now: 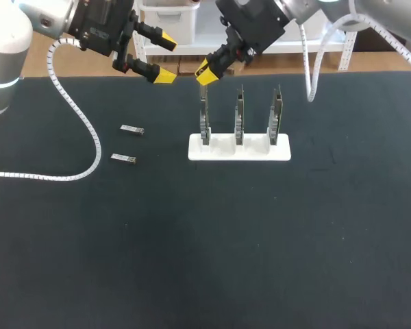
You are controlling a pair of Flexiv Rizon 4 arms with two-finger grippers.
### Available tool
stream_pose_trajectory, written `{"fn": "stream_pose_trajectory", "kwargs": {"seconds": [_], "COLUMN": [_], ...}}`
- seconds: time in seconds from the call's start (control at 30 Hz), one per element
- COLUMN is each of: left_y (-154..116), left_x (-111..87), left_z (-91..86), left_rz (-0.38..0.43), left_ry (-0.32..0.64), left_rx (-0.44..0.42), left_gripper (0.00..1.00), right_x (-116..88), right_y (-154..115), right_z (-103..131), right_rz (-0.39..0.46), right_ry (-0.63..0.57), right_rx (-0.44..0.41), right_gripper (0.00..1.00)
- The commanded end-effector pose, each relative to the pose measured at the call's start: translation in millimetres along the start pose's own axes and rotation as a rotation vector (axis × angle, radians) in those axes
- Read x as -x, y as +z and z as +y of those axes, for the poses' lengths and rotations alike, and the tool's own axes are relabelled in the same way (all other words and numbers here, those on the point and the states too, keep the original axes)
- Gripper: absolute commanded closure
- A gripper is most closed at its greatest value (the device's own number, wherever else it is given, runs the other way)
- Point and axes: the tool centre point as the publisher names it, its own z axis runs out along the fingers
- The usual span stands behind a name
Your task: Pick up the optical module with the left hand, and insert it into the network port with the right hand.
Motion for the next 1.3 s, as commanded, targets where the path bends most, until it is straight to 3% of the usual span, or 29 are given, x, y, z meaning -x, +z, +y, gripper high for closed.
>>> {"fn": "stream_pose_trajectory", "kwargs": {"seconds": [0.03,0.73,1.3], "left_y": [-0.1,-0.1,-0.1], "left_x": [0.9,0.9,0.9], "left_z": [0.2,0.2,0.2], "left_rz": [0.005,0.005,0.005], "left_ry": [-0.002,-0.002,-0.002], "left_rx": [0.0,0.0,0.0], "left_gripper": [0.0,0.0,0.0], "right_x": [-0.8,-2.0,-2.9], "right_y": [-1.5,0.0,1.0], "right_z": [5.8,10.5,1.4], "right_rz": [0.002,0.0,0.003], "right_ry": [0.004,0.015,0.014], "right_rx": [-0.014,-0.022,-0.006], "right_gripper": [1.0,1.0,1.0]}}
